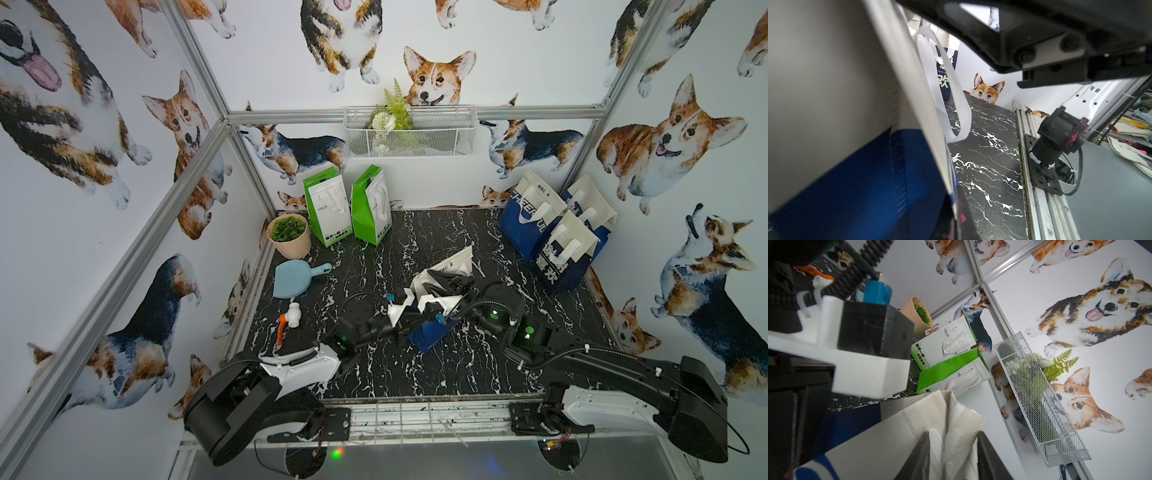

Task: Open the takeout bag
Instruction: Open the takeout bag at the center of the board.

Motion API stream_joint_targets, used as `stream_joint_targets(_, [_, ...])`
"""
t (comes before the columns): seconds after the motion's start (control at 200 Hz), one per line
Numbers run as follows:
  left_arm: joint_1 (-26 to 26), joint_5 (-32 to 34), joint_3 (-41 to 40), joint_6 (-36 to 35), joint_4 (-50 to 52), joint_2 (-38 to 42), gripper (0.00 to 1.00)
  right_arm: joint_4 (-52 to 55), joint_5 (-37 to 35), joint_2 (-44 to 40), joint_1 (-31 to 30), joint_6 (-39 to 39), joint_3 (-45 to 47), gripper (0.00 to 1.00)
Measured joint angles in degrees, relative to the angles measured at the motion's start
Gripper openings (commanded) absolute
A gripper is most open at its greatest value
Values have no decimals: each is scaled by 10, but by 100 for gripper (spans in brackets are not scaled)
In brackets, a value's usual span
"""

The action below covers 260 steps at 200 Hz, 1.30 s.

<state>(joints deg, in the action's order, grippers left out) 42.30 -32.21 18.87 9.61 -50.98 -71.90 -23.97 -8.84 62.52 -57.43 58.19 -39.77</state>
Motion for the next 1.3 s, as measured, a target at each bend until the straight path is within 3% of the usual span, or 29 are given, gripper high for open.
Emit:
stream_joint_targets(0.365, [0, 3, 1, 0, 1, 1, 0, -1, -10, 12, 5, -12, -12, 38])
stream_joint_targets(0.506, [0, 5, 1, 0, 1, 1, 0, 6, -10, 12, 5, -13, -12, 15])
stream_joint_targets(0.551, [0, 6, 1, 0, 0, 1, 0, 10, -7, 12, 5, -14, -12, 0])
stream_joint_targets(1.301, [1, 4, 3, -4, -5, 3, 0, 239, 4, 3, 35, -10, -149, 0])
